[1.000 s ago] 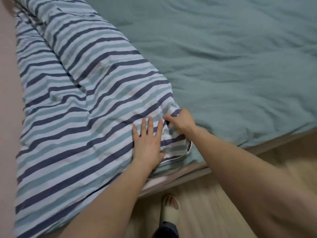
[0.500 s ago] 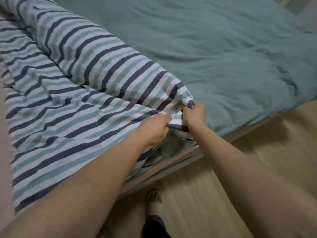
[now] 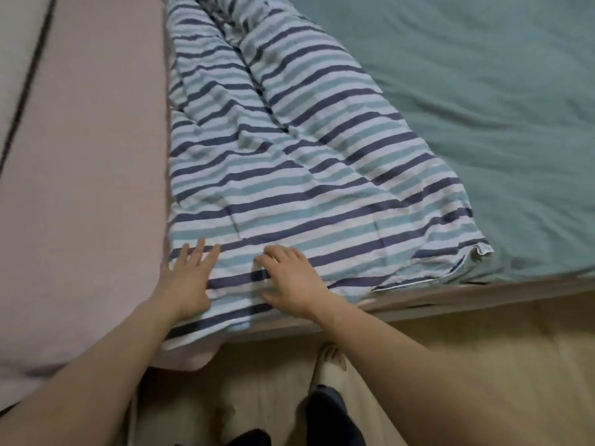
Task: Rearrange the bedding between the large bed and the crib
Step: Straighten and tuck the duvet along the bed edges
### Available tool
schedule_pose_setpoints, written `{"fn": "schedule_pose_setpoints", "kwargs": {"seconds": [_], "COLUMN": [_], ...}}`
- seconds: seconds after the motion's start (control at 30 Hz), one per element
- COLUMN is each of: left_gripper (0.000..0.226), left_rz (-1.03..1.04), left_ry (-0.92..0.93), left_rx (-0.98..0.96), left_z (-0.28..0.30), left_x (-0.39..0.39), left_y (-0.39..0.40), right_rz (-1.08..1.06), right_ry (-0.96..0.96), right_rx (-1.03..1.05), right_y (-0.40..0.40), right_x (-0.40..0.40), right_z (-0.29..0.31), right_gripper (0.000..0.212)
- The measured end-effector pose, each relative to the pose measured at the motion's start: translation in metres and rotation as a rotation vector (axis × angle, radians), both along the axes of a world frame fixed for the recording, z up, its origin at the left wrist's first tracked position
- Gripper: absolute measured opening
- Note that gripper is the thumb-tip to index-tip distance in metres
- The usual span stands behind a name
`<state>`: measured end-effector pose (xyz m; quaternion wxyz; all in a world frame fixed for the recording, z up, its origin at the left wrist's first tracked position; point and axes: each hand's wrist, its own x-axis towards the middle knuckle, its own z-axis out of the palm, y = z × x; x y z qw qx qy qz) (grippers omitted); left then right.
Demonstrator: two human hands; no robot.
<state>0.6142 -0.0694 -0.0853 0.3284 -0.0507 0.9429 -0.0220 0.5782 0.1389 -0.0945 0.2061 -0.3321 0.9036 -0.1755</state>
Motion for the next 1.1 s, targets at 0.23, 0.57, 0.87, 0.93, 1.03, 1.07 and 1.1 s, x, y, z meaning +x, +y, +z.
{"fn": "schedule_pose_setpoints", "kwargs": {"seconds": [0.23, 0.57, 0.87, 0.93, 1.03, 1.07, 1.1], "left_gripper": [0.127, 0.085, 0.059, 0.046, 0.035, 0.033, 0.033], "left_rz": [0.107, 0.196, 0.033, 0.076, 0.299, 0.343, 0.363], "left_ry": [0.070, 0.404, 0.288, 0.380, 0.604, 0.674, 0.694], "left_rx": [0.146, 0.428, 0.409, 0.500, 0.653, 0.667, 0.628], "left_z": [-0.024, -0.048, -0.051, -0.041, -0.022, -0.019, -0.017], "left_x": [0.082, 0.072, 0.057, 0.050, 0.041, 0.040, 0.042], "left_y": [-0.046, -0.057, -0.072, -0.071, -0.063, -0.062, -0.061], "right_rz": [0.051, -0.237, -0.022, 0.008, -0.101, -0.207, -0.303], "right_ry": [-0.028, 0.180, 0.334, 0.384, 0.341, 0.289, 0.235], "right_rx": [0.382, 0.142, 0.509, 0.508, 0.318, 0.209, 0.108], "right_y": [-0.112, -0.120, -0.089, -0.093, -0.097, -0.097, -0.096], "right_x": [0.063, 0.054, 0.064, 0.055, 0.041, 0.036, 0.032], "right_z": [-0.014, -0.019, -0.038, -0.032, -0.020, -0.014, -0.008], "right_gripper": [0.100, 0.005, 0.080, 0.066, 0.036, 0.031, 0.030]}}
